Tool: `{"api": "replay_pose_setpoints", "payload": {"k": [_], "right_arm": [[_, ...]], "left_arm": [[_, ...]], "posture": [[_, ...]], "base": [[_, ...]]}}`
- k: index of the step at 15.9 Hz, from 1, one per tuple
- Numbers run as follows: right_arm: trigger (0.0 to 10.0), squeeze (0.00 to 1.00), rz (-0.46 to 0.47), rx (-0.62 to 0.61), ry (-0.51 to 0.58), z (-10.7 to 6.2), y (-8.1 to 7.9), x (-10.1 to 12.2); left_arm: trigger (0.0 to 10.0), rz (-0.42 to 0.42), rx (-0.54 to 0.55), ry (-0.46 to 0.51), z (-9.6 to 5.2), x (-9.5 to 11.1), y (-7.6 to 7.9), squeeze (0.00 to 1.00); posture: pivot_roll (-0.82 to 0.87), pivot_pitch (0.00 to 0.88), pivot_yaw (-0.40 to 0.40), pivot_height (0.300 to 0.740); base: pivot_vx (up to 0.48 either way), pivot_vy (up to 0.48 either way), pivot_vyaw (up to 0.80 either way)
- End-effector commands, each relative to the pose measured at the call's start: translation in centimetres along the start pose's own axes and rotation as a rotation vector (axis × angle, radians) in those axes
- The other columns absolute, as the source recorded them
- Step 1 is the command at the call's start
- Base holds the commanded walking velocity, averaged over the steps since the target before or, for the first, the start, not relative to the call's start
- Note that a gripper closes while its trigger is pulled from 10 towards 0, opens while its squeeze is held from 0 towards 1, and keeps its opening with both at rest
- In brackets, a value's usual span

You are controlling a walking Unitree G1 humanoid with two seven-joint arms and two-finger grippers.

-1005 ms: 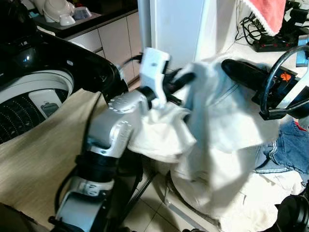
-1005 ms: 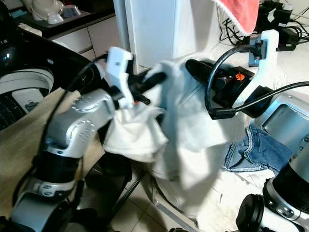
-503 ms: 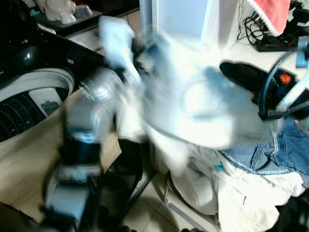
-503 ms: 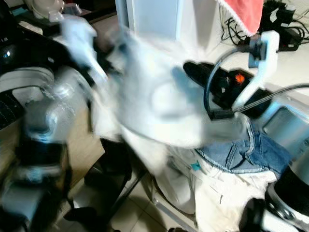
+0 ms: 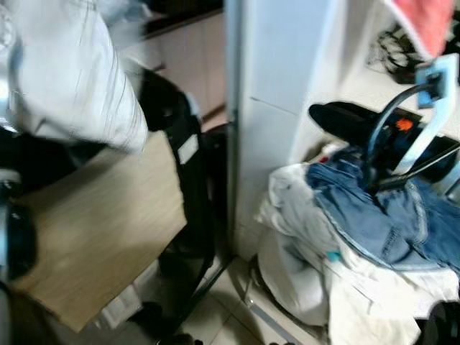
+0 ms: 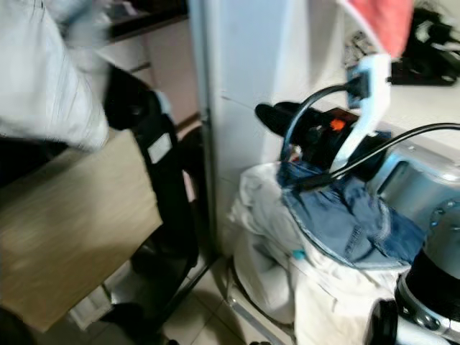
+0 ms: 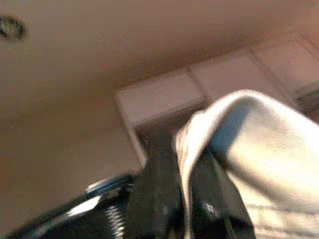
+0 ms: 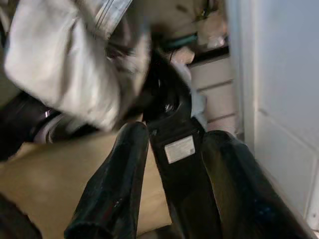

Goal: Clothes washing

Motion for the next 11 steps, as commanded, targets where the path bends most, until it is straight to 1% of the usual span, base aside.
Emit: {"api": "replay_pose_setpoints", "payload": {"k": [1, 2, 3, 4, 5, 6, 7, 9, 11], "right_arm": [[10.0, 0.0, -0.067, 0.003, -0.019, 0.3, -0.7, -0.6], [10.0, 0.0, -0.148, 0.029, -0.052, 0.7, -1.8, -1.4], [10.0, 0.0, -0.183, 0.045, -0.076, 0.8, -2.2, -1.8], [10.0, 0.0, -0.217, 0.115, -0.133, 1.0, -3.6, -2.9], [10.0, 0.0, -0.219, 0.135, -0.145, 1.0, -3.9, -3.2], [10.0, 0.0, -0.223, 0.188, -0.168, 1.0, -4.9, -3.8], [10.0, 0.0, -0.229, 0.218, -0.178, 0.9, -5.4, -4.3], [10.0, 0.0, -0.247, 0.22, -0.204, 0.8, -5.2, -5.0], [10.0, 0.0, -0.262, 0.221, -0.233, 0.7, -5.1, -5.4]], "left_arm": [[0.0, 0.102, -0.111, -0.11, -0.1, -2.2, 1.2, 0.0], [0.0, 0.208, -0.24, -0.297, -1.0, -5.4, 2.2, 0.0], [0.0, 0.247, -0.294, -0.381, -1.6, -6.8, 2.5, 0.0], [10.0, 0.238, -0.315, -0.509, -2.6, -8.7, 2.2, 0.0], [10.0, 0.224, -0.326, -0.542, -2.8, -9.2, 2.1, 0.0], [10.0, 0.176, -0.363, -0.665, -3.8, -10.6, 1.9, 0.84], [10.0, 0.149, -0.409, -0.77, -4.7, -11.8, 1.8, 1.0], [10.0, 0.132, -0.486, -0.888, -5.8, -12.8, 1.6, 1.0], [10.0, 0.133, -0.531, -0.933, -6.2, -13.1, 1.4, 1.0]], "posture": [[-0.07, 0.0, 0.024, 0.74], [-0.08, 0.0, 0.026, 0.74], [-0.08, 0.0, 0.03, 0.74], [-0.08, 0.0, 0.031, 0.74], [-0.08, 0.0, 0.032, 0.74], [-0.09, 0.0, 0.034, 0.74], [-0.08, 0.0, 0.034, 0.74], [-0.08, 0.0, 0.035, 0.74], [-0.08, 0.0, 0.034, 0.74]], "base": [[0.0, 0.0, 0.0], [0.0, 0.0, 0.0], [0.0, 0.0, 0.0], [0.0, 0.0, 0.0], [0.0, 0.0, 0.0], [0.0, 0.0, 0.0], [0.0, 0.0, 0.0], [0.0, 0.0, 0.0], [0.0, 0.0, 0.0]]}}
Point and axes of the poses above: a point about 5 cm out from each wrist's last joint towards the gripper, its own z axis pointing out of the wrist towards the gripper, its own x axis along the axis of the wrist's last joint, y = z × x, the point moved 1 cm from there along z, pointing out of the wrist towards the gripper, and after that the axes turned 8 degrees about -z, right-handed, at the moved point
